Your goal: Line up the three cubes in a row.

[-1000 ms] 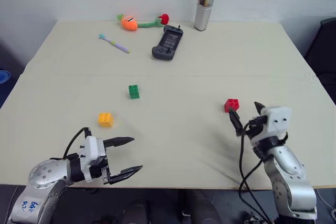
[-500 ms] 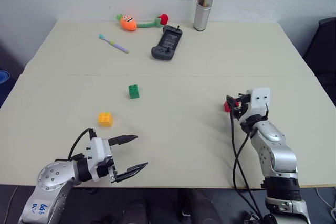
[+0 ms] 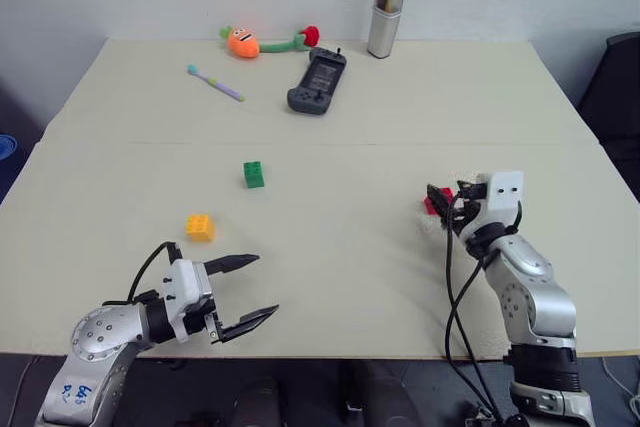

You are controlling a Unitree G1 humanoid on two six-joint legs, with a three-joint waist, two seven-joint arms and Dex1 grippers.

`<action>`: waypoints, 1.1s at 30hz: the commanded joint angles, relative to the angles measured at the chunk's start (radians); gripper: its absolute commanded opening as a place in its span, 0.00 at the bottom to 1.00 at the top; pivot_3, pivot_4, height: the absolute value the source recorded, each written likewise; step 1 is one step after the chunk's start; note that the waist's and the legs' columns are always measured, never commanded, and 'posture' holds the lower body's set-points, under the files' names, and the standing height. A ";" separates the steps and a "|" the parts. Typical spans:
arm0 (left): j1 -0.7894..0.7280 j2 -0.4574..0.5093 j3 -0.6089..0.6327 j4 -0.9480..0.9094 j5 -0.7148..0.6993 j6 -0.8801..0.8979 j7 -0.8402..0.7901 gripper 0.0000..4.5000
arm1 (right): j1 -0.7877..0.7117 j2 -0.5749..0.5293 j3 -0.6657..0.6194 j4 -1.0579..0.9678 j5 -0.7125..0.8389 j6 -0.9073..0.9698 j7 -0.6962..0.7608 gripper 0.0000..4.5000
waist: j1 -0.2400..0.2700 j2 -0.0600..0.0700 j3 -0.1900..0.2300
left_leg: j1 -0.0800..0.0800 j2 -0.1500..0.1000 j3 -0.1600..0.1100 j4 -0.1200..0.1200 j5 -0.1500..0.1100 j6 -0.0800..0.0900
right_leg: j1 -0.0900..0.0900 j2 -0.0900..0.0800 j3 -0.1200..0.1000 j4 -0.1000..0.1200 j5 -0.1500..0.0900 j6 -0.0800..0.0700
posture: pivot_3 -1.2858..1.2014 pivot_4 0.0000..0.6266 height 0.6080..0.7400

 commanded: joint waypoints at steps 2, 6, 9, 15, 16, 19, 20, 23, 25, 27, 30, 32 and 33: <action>0.000 0.005 0.004 -0.010 -0.003 -0.011 -0.002 1.00 | 0.003 -0.015 0.001 -0.067 0.016 0.027 0.009 1.00 | -0.003 0.000 0.000 | 0.000 0.000 0.000 0.000 0.000 0.000 | 0.000 0.000 0.000 0.000 0.000 0.000 | 0.52 0.24 1.00; -0.005 0.007 0.004 -0.011 -0.003 -0.007 -0.002 1.00 | 0.003 -0.020 0.032 -0.041 -0.030 0.062 -0.018 1.00 | -0.006 0.000 0.000 | 0.000 0.000 0.000 0.000 0.000 0.000 | 0.000 0.000 0.000 0.000 0.000 0.000 | 0.52 0.24 1.00; -0.008 0.008 0.003 -0.012 -0.002 -0.006 -0.001 1.00 | -0.001 -0.010 0.024 -0.004 -0.042 0.060 -0.042 0.96 | -0.006 0.000 0.000 | 0.000 0.000 0.000 0.000 0.000 0.000 | 0.000 0.000 0.000 0.000 0.000 0.000 | 0.52 0.24 1.00; -0.009 0.014 0.015 -0.009 -0.002 -0.006 -0.001 1.00 | 0.020 -0.054 0.046 -0.044 -0.018 0.019 0.056 0.55 | -0.007 0.000 0.000 | 0.000 0.000 0.000 -0.001 0.000 0.000 | 0.000 0.000 0.000 0.000 0.000 0.000 | 0.52 0.24 1.00; -0.010 0.015 0.017 -0.007 -0.002 -0.007 0.000 1.00 | 0.031 -0.083 0.065 -0.060 -0.019 0.005 0.107 0.47 | -0.007 0.001 0.000 | 0.000 0.000 0.000 -0.001 0.000 0.000 | 0.000 0.000 0.000 0.000 0.000 0.000 | 0.52 0.24 1.00; -0.009 0.017 0.018 -0.010 -0.001 -0.005 0.001 1.00 | 0.053 -0.175 0.101 -0.069 -0.007 -0.109 0.300 0.32 | -0.005 0.001 0.000 | -0.001 0.000 0.000 -0.001 0.000 0.000 | 0.000 0.000 0.000 -0.002 0.000 0.000 | 0.52 0.24 1.00; -0.009 0.018 0.017 -0.013 -0.001 -0.004 0.002 1.00 | 0.054 -0.202 0.104 -0.064 0.008 -0.155 0.371 0.32 | -0.004 0.001 0.001 | -0.001 0.000 0.000 -0.001 0.000 0.001 | 0.000 0.000 -0.001 -0.002 0.000 0.000 | 0.52 0.24 1.00; -0.008 0.020 0.016 -0.015 -0.002 0.000 0.002 1.00 | 0.053 -0.296 0.135 -0.058 0.121 -0.193 0.664 0.32 | -0.005 0.000 0.001 | -0.001 0.000 0.000 -0.001 0.000 0.001 | 0.000 0.000 -0.001 -0.003 0.000 0.001 | 0.52 0.24 1.00; -0.010 0.024 0.015 -0.010 -0.003 -0.001 -0.004 1.00 | 0.032 -0.367 0.190 -0.028 0.128 -0.178 0.806 0.32 | -0.004 0.000 0.001 | 0.000 0.000 -0.001 -0.001 0.000 0.001 | 0.001 0.001 -0.001 -0.003 0.000 0.001 | 0.52 0.24 1.00; -0.013 0.028 0.014 -0.006 -0.004 0.001 -0.009 1.00 | 0.007 -0.419 0.250 0.011 0.112 -0.196 0.931 0.32 | -0.004 0.000 0.001 | 0.000 0.000 -0.001 -0.001 0.000 0.001 | 0.001 0.000 -0.001 -0.003 0.000 0.001 | 0.52 0.24 1.00; -0.017 0.035 0.014 -0.009 -0.008 0.008 -0.008 1.00 | -0.043 -0.414 0.297 0.139 0.095 -0.301 1.064 0.32 | -0.002 0.000 0.001 | 0.000 0.000 -0.001 0.000 0.000 0.001 | 0.001 0.000 -0.002 -0.003 0.000 0.001 | 0.52 0.24 1.00; -0.015 0.040 0.017 -0.018 -0.011 0.015 -0.008 1.00 | -0.092 -0.398 0.331 0.268 0.043 -0.421 1.130 0.32 | -0.002 0.000 0.001 | 0.000 0.000 -0.001 0.000 0.000 0.001 | 0.001 0.000 -0.002 -0.003 0.000 0.001 | 0.52 0.24 1.00; -0.012 0.042 0.019 -0.024 -0.012 0.018 -0.008 1.00 | -0.117 -0.393 0.346 0.319 0.019 -0.461 1.147 0.32 | -0.002 0.000 0.001 | 0.000 0.000 -0.001 0.000 0.000 0.001 | 0.001 0.000 -0.002 -0.003 0.000 0.001 | 0.52 0.24 1.00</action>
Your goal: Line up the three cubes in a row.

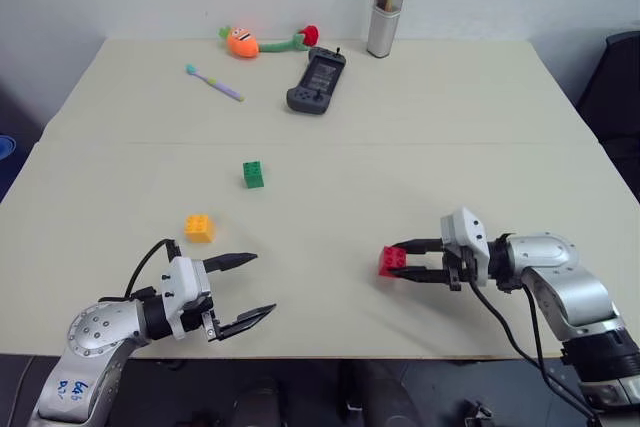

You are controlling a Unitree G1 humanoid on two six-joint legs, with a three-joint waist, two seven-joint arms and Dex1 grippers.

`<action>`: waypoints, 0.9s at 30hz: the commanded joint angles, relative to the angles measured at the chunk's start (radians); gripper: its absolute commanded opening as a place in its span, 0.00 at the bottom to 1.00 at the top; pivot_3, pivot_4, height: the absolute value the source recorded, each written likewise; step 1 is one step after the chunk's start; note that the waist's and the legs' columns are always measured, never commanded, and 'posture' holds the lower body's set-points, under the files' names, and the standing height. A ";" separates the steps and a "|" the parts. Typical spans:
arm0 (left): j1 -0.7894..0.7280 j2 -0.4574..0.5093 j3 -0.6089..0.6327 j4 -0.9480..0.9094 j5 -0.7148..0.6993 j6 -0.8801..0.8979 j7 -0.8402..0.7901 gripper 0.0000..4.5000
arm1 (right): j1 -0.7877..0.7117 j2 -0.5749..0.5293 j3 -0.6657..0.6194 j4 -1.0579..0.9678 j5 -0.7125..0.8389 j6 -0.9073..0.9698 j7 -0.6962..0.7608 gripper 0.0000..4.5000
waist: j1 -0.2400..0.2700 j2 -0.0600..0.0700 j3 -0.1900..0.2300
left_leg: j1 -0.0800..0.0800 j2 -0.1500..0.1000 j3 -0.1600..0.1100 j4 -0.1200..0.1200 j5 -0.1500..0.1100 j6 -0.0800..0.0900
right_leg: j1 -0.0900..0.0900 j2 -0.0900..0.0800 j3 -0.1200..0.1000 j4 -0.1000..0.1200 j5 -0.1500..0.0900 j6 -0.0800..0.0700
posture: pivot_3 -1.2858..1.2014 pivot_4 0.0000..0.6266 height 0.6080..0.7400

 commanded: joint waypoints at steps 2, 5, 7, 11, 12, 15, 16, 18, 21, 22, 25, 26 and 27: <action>0.006 0.015 0.015 -0.035 -0.015 0.008 -0.001 1.00 | -0.092 0.033 0.028 0.196 -0.067 -0.188 0.092 0.32 | 0.002 0.000 0.000 | 0.000 0.000 0.000 0.000 0.000 0.000 | 0.000 0.000 0.000 0.000 0.000 0.000 | 0.52 0.24 1.00; 0.017 0.020 0.023 -0.044 -0.016 0.012 -0.001 1.00 | -0.133 0.050 0.026 0.252 -0.073 -0.187 0.093 0.32 | 0.003 0.000 0.000 | 0.000 0.000 0.000 0.000 0.001 -0.001 | 0.000 0.000 0.000 0.001 0.000 0.000 | 0.52 0.24 1.00; 0.022 0.023 0.027 -0.048 -0.016 0.015 -0.001 1.00 | -0.150 0.055 0.023 0.280 -0.098 -0.236 0.082 0.32 | 0.006 0.000 0.000 | 0.000 0.000 0.000 0.001 0.001 -0.001 | 0.000 -0.001 0.000 0.001 0.000 0.000 | 0.52 0.24 1.00; 0.055 0.032 0.087 -0.065 -0.018 0.028 0.027 1.00 | -0.123 0.014 -0.030 0.065 0.006 -0.135 0.099 0.63 | 0.011 0.001 0.001 | 0.000 0.001 0.000 0.000 0.000 -0.001 | -0.001 -0.001 0.000 0.001 0.000 0.000 | 0.52 0.24 1.00; 0.073 0.032 0.112 -0.072 -0.024 0.035 0.037 1.00 | -0.109 -0.004 -0.050 0.017 0.027 -0.126 0.100 0.69 | 0.014 0.001 0.001 | 0.000 0.001 0.000 0.000 0.000 -0.001 | -0.001 -0.001 0.000 0.001 0.000 -0.001 | 0.52 0.24 1.00; 0.157 0.037 0.185 -0.074 -0.024 0.027 0.030 1.00 | -0.063 -0.050 -0.116 -0.125 0.115 -0.030 0.077 0.93 | 0.020 0.002 0.001 | 0.000 0.001 -0.001 0.000 0.000 -0.002 | -0.001 -0.001 -0.001 0.000 0.000 -0.001 | 0.52 0.24 1.00; 0.194 0.033 0.222 -0.065 -0.024 0.017 0.027 1.00 | -0.043 -0.063 -0.138 -0.159 0.133 -0.015 0.070 0.99 | 0.020 0.002 0.001 | 0.000 0.001 -0.001 0.000 0.000 -0.001 | -0.001 -0.001 -0.001 0.000 0.000 -0.001 | 0.52 0.24 1.00; 0.245 0.021 0.276 -0.051 -0.029 0.004 0.029 1.00 | -0.007 -0.076 -0.170 -0.203 0.153 0.001 0.055 0.99 | 0.020 0.001 0.001 | 0.000 0.001 -0.001 0.000 -0.001 -0.001 | 0.000 -0.001 -0.001 -0.002 -0.001 -0.001 | 0.52 0.24 1.00; 0.322 -0.028 0.399 0.018 -0.046 -0.023 0.058 1.00 | 0.076 -0.017 -0.255 -0.216 0.224 -0.046 0.025 0.99 | 0.021 0.001 0.001 | 0.000 0.001 -0.001 0.000 -0.001 -0.001 | 0.000 -0.001 -0.001 -0.003 -0.001 -0.001 | 0.52 0.24 1.00; 0.337 -0.046 0.439 0.044 -0.057 -0.025 0.071 1.00 | 0.097 0.016 -0.282 -0.212 0.245 -0.083 0.021 0.99 | 0.022 0.000 0.001 | 0.000 0.001 -0.001 0.000 -0.001 -0.001 | 0.001 -0.001 -0.002 -0.003 -0.001 -0.001 | 0.52 0.24 1.00; 0.343 -0.093 0.571 0.153 -0.092 -0.027 0.139 1.00 | 0.165 0.109 -0.338 -0.176 0.231 -0.171 -0.051 0.99 | 0.021 0.000 0.000 | 0.000 0.001 -0.001 -0.001 -0.001 0.000 | 0.001 -0.001 -0.002 -0.003 -0.001 -0.001 | 0.52 0.24 1.00; 0.341 -0.099 0.600 0.183 -0.095 -0.030 0.153 1.00 | 0.178 0.128 -0.347 -0.164 0.222 -0.193 -0.065 0.99 | 0.021 -0.001 0.000 | 0.000 0.001 -0.001 0.000 -0.001 0.000 | 0.001 -0.001 -0.002 -0.003 -0.001 -0.001 | 0.52 0.24 1.00; 0.333 -0.101 0.623 0.197 -0.110 -0.016 0.168 1.00 | 0.202 0.124 -0.346 -0.152 0.231 -0.165 -0.057 0.99 | 0.021 -0.001 0.000 | 0.000 0.001 -0.001 0.000 -0.001 0.000 | 0.001 -0.001 -0.002 -0.003 -0.001 -0.001 | 0.52 0.24 1.00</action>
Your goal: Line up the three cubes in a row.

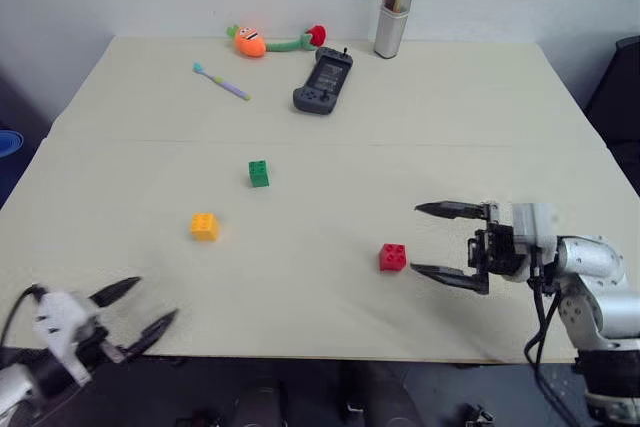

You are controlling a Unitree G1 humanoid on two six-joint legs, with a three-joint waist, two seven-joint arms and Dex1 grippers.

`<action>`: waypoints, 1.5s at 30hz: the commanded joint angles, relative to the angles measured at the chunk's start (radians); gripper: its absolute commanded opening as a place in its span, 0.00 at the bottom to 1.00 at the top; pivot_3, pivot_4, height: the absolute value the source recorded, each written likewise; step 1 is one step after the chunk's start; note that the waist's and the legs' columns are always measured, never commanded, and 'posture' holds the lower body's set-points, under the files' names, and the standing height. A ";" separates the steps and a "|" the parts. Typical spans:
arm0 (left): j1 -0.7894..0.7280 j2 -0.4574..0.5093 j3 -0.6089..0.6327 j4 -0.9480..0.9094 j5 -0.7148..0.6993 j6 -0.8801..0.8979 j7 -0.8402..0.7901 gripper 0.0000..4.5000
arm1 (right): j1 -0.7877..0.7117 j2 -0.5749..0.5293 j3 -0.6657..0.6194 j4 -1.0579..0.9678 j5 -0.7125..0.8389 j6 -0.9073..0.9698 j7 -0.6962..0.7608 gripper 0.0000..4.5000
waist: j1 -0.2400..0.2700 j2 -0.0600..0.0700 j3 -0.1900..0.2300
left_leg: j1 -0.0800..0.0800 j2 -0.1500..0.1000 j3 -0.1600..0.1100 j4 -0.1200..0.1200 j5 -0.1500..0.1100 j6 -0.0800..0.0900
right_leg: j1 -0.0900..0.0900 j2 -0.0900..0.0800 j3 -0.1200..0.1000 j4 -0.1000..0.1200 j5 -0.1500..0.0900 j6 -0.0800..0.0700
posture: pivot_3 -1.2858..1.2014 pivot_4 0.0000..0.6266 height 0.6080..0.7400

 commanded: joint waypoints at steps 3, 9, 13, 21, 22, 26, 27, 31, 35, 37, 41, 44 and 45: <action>-0.048 0.002 0.117 0.045 -0.067 0.025 0.083 1.00 | 0.067 0.020 -0.063 0.061 -0.017 -0.072 -0.052 0.99 | 0.003 -0.001 0.000 | 0.000 -0.001 0.000 0.000 0.000 0.001 | 0.000 -0.001 0.000 0.000 0.000 0.000 | 0.52 0.24 1.00; -0.282 0.077 -0.004 -0.131 -0.124 0.259 0.248 1.00 | 0.066 0.049 -0.060 0.056 -0.026 -0.122 -0.096 0.99 | 0.016 -0.002 -0.001 | 0.000 -0.001 -0.001 0.000 0.001 0.001 | 0.001 -0.002 0.000 0.001 0.001 0.000 | 0.52 0.24 1.00; -0.493 0.080 -0.188 -0.282 -0.144 0.531 0.482 1.00 | 0.049 0.054 -0.031 0.015 -0.032 -0.105 -0.129 0.99 | 0.014 0.000 0.000 | 0.001 -0.001 0.000 -0.001 0.001 -0.001 | 0.001 -0.002 0.001 0.000 0.001 0.000 | 0.52 0.24 1.00; -0.962 -0.228 -0.551 -0.231 0.085 0.913 1.020 1.00 | 0.009 0.051 0.001 -0.095 -0.017 -0.047 -0.209 0.99 | 0.020 -0.001 0.000 | 0.002 -0.002 0.002 0.001 0.005 -0.008 | 0.001 0.001 0.002 0.004 0.002 0.002 | 0.52 0.24 1.00; -0.985 -0.259 -0.575 -0.199 0.111 0.923 1.040 1.00 | 0.013 0.051 0.003 -0.104 -0.016 -0.043 -0.215 0.99 | 0.021 -0.001 0.000 | 0.003 -0.002 0.002 0.000 0.006 -0.008 | 0.001 0.001 0.002 0.004 0.002 0.002 | 0.52 0.24 1.00; -1.064 -0.379 -0.621 -0.072 0.193 0.907 1.103 1.00 | 0.036 0.039 -0.004 -0.141 -0.001 -0.024 -0.224 0.99 | 0.028 -0.002 0.000 | 0.002 -0.002 0.002 0.000 0.007 -0.010 | 0.000 0.002 0.002 0.004 0.002 0.001 | 0.52 0.24 1.00; -1.071 -0.394 -0.625 -0.038 0.219 0.892 1.116 1.00 | 0.045 0.037 -0.008 -0.146 0.002 -0.023 -0.224 0.99 | 0.029 -0.002 0.000 | 0.002 -0.002 0.002 0.001 0.007 -0.009 | 0.000 0.002 0.002 0.004 0.002 0.001 | 0.52 0.24 1.00; -1.086 -0.416 -0.669 0.065 0.320 0.769 1.116 1.00 | 0.076 0.030 -0.029 -0.150 0.008 -0.030 -0.222 0.99 | 0.027 -0.002 0.001 | 0.002 -0.002 0.002 0.002 0.007 -0.009 | 0.000 0.002 0.002 0.004 0.002 0.001 | 0.52 0.24 1.00; -1.162 -0.482 -0.663 0.215 0.387 0.662 1.164 1.00 | 0.097 0.037 -0.034 -0.137 0.002 -0.049 -0.211 0.99 | 0.034 -0.003 0.001 | 0.001 -0.002 0.002 0.003 0.007 -0.009 | 0.001 0.001 0.001 0.004 0.002 0.002 | 0.52 0.24 1.00; -1.190 -0.544 -0.618 0.285 0.366 0.646 1.180 1.00 | 0.095 0.041 -0.032 -0.134 -0.001 -0.050 -0.212 0.99 | 0.037 -0.003 0.001 | 0.001 -0.003 0.002 0.004 0.007 -0.008 | 0.001 0.001 0.001 0.005 0.002 0.002 | 0.52 0.24 1.00; -1.241 -0.589 -0.607 0.377 0.384 0.600 1.161 1.00 | 0.093 0.042 -0.026 -0.131 -0.003 -0.052 -0.213 0.99 | 0.039 -0.003 0.001 | 0.000 -0.003 0.002 0.004 0.007 -0.008 | 0.001 0.001 0.001 0.004 0.002 0.002 | 0.52 0.24 1.00; -1.264 -0.591 -0.601 0.408 0.410 0.591 1.173 1.00 | 0.102 0.043 -0.025 -0.135 -0.004 -0.054 -0.213 0.99 | 0.038 -0.003 0.001 | 0.000 -0.002 0.002 0.004 0.007 -0.008 | 0.000 0.001 0.001 0.004 0.002 0.002 | 0.52 0.24 1.00; -1.268 -0.587 -0.604 0.412 0.420 0.586 1.173 0.96 | 0.106 0.043 -0.025 -0.137 -0.005 -0.055 -0.214 1.00 | 0.038 -0.003 0.001 | 0.000 -0.002 0.002 0.004 0.007 -0.008 | 0.000 0.001 0.001 0.004 0.002 0.002 | 0.52 0.24 1.00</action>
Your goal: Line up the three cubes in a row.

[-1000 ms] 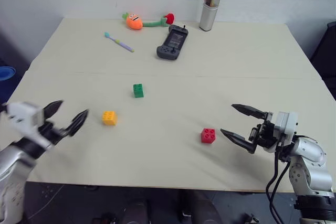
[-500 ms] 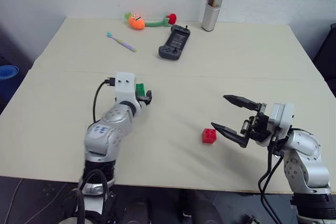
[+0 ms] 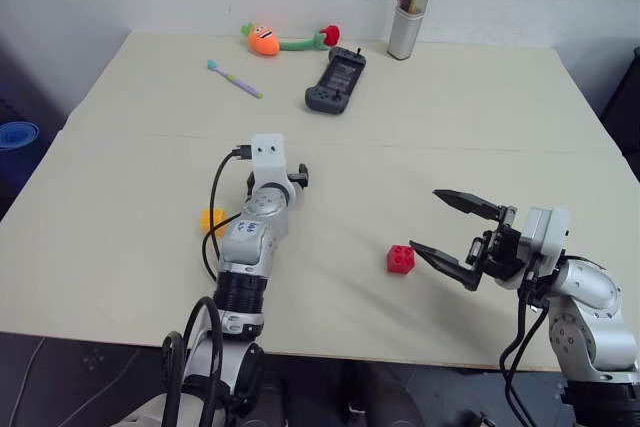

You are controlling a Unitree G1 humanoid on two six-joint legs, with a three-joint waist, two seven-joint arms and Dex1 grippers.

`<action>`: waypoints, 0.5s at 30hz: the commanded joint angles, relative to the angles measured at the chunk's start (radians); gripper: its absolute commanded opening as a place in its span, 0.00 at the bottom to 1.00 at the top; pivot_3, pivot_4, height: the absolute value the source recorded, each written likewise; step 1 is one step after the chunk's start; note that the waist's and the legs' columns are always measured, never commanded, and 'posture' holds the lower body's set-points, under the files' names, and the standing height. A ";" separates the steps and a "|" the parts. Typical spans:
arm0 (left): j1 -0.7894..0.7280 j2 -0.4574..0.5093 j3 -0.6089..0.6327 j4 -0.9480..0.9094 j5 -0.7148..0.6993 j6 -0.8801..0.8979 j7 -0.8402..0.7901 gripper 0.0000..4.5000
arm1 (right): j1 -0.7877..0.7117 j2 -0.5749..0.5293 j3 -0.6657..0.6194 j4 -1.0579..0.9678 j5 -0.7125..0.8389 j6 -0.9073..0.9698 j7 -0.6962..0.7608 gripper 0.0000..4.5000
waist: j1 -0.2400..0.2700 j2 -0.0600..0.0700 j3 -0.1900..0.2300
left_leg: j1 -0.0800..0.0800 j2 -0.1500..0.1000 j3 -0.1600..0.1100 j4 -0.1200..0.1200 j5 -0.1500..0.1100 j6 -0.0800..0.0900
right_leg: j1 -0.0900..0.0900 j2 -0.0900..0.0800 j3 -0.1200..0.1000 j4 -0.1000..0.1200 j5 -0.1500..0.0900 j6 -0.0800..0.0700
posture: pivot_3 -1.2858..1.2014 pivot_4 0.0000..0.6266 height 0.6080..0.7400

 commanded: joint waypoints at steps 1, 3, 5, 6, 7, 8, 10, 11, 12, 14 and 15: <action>-0.034 0.009 -0.003 -0.007 0.041 -0.036 0.004 0.91 | 0.010 -0.001 -0.012 -0.020 0.011 -0.016 0.001 1.00 | 0.000 0.000 0.000 | 0.000 0.000 0.000 0.000 0.000 0.000 | 0.000 0.000 0.000 0.000 0.000 0.000 | 0.52 0.24 1.00; -0.027 0.010 -0.003 -0.020 0.050 -0.032 0.000 0.80 | 0.022 0.000 -0.014 -0.026 0.010 -0.019 -0.003 1.00 | 0.001 0.000 0.000 | 0.000 0.000 0.000 0.000 0.000 0.000 | 0.000 0.000 0.000 0.000 0.000 0.000 | 0.52 0.24 1.00; -0.022 0.004 0.005 -0.026 0.052 -0.021 0.000 0.66 | 0.030 0.002 -0.014 -0.027 0.008 -0.020 -0.007 1.00 | 0.005 0.000 0.000 | 0.000 0.000 0.000 0.000 0.000 0.000 | 0.000 0.000 0.000 0.000 0.000 0.000 | 0.52 0.24 1.00; -0.021 0.005 0.006 -0.027 0.053 -0.018 -0.005 0.60 | 0.032 0.002 -0.013 -0.028 0.006 -0.022 -0.009 1.00 | 0.005 0.000 0.000 | 0.000 0.000 0.000 0.000 0.000 0.000 | 0.000 0.000 0.000 0.000 0.000 0.000 | 0.52 0.24 1.00; -0.018 0.004 0.007 -0.033 0.052 -0.008 -0.010 0.53 | 0.034 0.003 -0.013 -0.030 0.006 -0.022 -0.011 1.00 | 0.005 0.000 0.000 | 0.000 0.000 0.000 0.000 0.000 0.000 | 0.000 0.000 0.000 0.000 0.000 0.000 | 0.52 0.24 1.00; -0.018 0.005 0.008 -0.034 0.051 -0.002 -0.014 0.46 | 0.034 0.004 -0.011 -0.029 0.005 -0.022 -0.013 1.00 | 0.005 0.000 0.000 | 0.000 0.000 0.000 0.000 0.000 0.000 | 0.000 0.000 0.000 0.000 0.000 0.000 | 0.52 0.24 1.00; -0.018 0.016 -0.002 -0.050 0.037 0.019 -0.058 0.33 | 0.031 0.004 -0.009 -0.031 0.004 -0.020 -0.019 1.00 | 0.005 0.000 0.000 | 0.000 0.000 0.000 0.001 0.000 0.000 | 0.000 0.000 0.000 0.000 0.000 0.000 | 0.52 0.24 1.00; -0.017 0.029 -0.013 -0.064 0.022 0.021 -0.106 0.33 | 0.029 0.003 -0.010 -0.033 0.003 -0.020 -0.020 1.00 | 0.005 0.000 0.000 | 0.000 0.000 0.000 0.001 0.000 0.000 | 0.000 0.000 0.000 0.000 0.000 0.000 | 0.52 0.24 1.00; -0.020 0.044 -0.024 -0.078 0.003 0.014 -0.166 0.33 | 0.028 0.002 -0.011 -0.034 0.004 -0.019 -0.022 1.00 | 0.005 0.000 0.000 | 0.000 0.000 0.000 0.001 0.000 0.000 | 0.000 0.000 0.000 0.000 0.000 0.000 | 0.52 0.24 1.00; -0.030 0.127 -0.100 -0.117 -0.019 -0.046 -0.375 0.33 | 0.030 -0.006 -0.022 -0.039 0.005 -0.018 -0.024 1.00 | 0.004 0.000 0.000 | -0.001 0.000 0.000 0.001 0.000 0.000 | 0.000 0.000 0.000 0.000 0.000 0.000 | 0.52 0.24 1.00; -0.035 0.180 -0.138 -0.139 -0.016 -0.073 -0.468 0.33 | 0.035 -0.013 -0.031 -0.044 0.009 -0.016 -0.023 1.00 | 0.002 0.000 0.000 | -0.001 0.000 0.000 0.001 0.000 0.000 | 0.000 0.000 0.000 0.001 0.000 0.000 | 0.52 0.24 1.00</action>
